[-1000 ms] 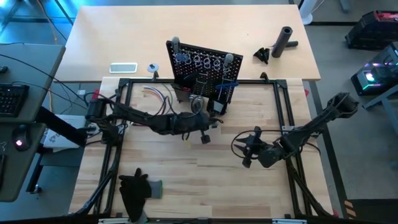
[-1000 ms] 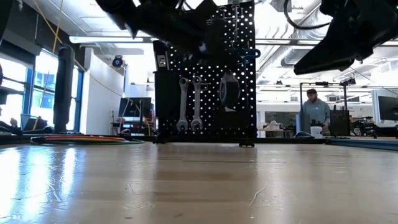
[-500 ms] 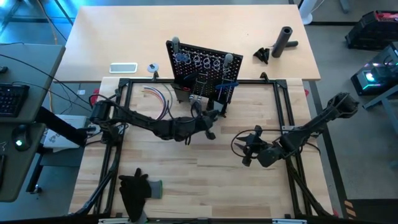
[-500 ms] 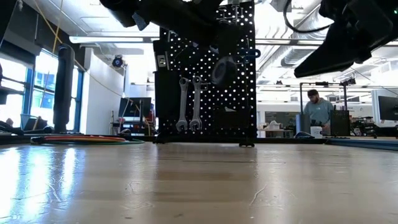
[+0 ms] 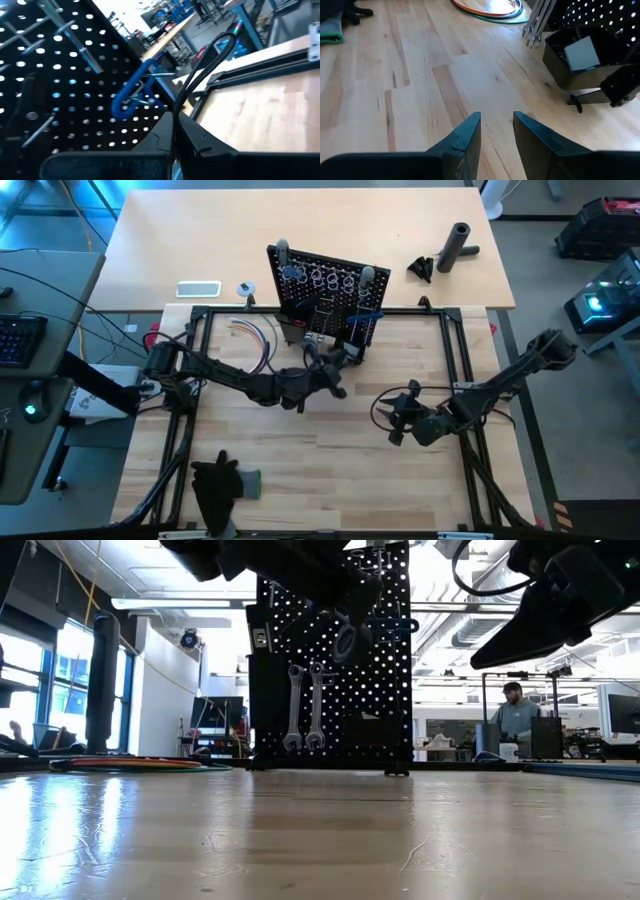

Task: Hang tools onto peg board
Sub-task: Hang the gray tape measure on the black pegboard

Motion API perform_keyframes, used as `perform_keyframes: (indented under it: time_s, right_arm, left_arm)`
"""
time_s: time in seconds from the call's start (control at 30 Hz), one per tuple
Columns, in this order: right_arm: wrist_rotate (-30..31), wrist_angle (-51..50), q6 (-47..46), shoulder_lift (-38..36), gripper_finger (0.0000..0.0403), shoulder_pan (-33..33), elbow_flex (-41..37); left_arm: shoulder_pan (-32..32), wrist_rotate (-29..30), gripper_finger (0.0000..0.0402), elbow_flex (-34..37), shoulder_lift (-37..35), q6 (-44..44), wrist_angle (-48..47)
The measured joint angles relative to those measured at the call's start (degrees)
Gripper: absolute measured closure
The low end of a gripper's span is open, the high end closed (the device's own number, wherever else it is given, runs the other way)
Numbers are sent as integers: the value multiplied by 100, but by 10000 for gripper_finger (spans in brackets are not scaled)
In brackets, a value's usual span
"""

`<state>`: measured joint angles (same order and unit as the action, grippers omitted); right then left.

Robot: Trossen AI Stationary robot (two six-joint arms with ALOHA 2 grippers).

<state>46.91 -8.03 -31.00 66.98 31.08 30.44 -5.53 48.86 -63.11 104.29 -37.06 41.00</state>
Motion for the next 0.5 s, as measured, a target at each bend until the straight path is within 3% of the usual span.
perform_keyframes:
  time_s: [0.5]
  right_arm:
    - [-253, -52, 146, 0, 292, -36, 0]
  left_arm:
    - [145, 437, 401, 2, -2, -220, 135]
